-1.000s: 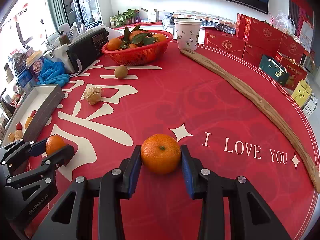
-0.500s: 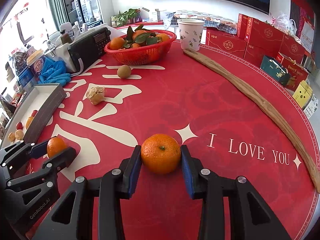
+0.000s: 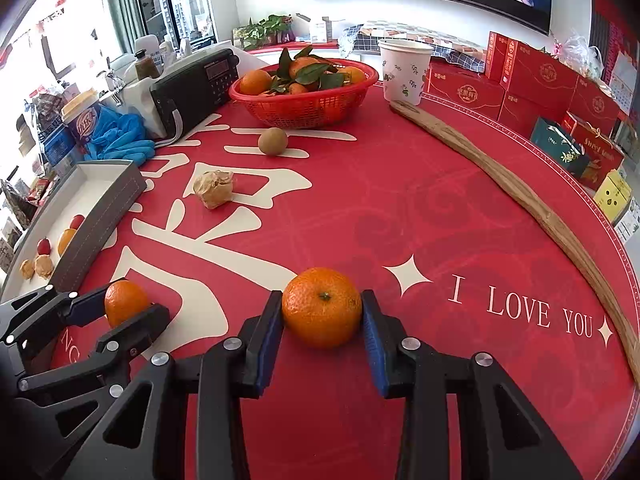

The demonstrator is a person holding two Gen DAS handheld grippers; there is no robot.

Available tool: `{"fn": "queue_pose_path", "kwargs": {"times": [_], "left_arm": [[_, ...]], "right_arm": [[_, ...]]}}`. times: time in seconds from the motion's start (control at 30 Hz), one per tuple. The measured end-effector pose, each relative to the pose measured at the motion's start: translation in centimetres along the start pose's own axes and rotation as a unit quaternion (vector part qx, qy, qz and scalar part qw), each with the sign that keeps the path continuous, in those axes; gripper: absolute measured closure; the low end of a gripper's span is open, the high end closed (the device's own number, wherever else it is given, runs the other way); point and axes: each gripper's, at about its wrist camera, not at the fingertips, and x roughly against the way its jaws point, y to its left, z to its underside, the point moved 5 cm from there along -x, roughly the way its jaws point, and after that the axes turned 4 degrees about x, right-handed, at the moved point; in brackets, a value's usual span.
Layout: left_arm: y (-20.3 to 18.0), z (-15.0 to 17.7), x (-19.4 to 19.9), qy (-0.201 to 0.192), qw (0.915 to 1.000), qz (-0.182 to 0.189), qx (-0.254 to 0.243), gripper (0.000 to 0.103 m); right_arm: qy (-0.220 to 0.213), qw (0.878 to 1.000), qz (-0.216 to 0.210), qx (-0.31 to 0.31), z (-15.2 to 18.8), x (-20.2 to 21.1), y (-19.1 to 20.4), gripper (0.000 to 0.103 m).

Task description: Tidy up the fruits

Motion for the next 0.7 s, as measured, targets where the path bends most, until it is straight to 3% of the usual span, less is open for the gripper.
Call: {"fn": "queue_pose_path", "kwargs": {"times": [0.7], "left_arm": [[0.08, 0.16, 0.16, 0.001, 1.0, 0.004, 0.007, 0.064]], "right_arm": [[0.0, 1.0, -0.003, -0.002, -0.08, 0.01, 0.03, 0.064]]}}
